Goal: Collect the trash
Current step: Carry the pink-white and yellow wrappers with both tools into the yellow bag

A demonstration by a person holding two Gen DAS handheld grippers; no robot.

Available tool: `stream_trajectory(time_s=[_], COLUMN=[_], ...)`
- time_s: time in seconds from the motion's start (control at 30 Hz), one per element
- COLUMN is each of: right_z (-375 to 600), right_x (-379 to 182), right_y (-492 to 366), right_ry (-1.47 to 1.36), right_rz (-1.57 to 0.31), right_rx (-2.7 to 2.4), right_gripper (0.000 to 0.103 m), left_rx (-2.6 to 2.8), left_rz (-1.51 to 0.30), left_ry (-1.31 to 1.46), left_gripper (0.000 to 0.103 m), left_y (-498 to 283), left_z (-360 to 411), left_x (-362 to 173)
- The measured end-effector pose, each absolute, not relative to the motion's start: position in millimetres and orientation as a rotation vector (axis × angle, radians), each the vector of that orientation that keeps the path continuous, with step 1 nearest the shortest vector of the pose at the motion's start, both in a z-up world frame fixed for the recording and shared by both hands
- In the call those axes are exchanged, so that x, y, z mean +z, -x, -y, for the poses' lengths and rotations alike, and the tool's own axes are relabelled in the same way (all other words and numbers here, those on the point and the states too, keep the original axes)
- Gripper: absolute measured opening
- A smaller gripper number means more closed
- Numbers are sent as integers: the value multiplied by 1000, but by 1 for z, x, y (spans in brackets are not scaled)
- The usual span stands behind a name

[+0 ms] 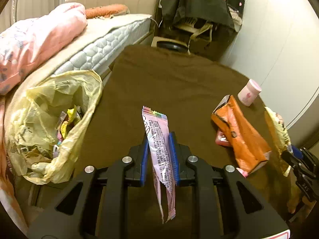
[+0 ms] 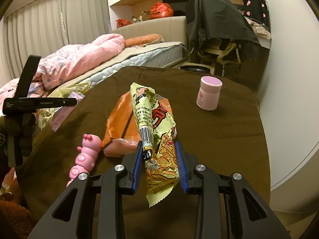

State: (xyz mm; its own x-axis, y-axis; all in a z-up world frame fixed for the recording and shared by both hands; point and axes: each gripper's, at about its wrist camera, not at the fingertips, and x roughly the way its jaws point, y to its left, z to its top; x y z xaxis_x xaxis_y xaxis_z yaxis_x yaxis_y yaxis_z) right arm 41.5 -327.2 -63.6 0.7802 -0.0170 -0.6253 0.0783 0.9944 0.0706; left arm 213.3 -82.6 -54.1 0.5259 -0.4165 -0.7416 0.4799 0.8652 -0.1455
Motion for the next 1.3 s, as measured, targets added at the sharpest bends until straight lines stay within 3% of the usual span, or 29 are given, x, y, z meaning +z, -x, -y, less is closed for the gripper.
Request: stream_trajectory(time_s=[0.6, 1.3], right_z=[239, 106], right_x=[17, 24], right_y=[-81, -184], right_ry=[89, 133], right_rz=[-543, -637], right_rx=[126, 445], right_gripper=[30, 30], left_rx=[-531, -319], left_rz=[-582, -568], left_ry=[47, 248], left_gripper=[19, 19], left_y=[-167, -192], left_z=[2, -141], left_x=[34, 15])
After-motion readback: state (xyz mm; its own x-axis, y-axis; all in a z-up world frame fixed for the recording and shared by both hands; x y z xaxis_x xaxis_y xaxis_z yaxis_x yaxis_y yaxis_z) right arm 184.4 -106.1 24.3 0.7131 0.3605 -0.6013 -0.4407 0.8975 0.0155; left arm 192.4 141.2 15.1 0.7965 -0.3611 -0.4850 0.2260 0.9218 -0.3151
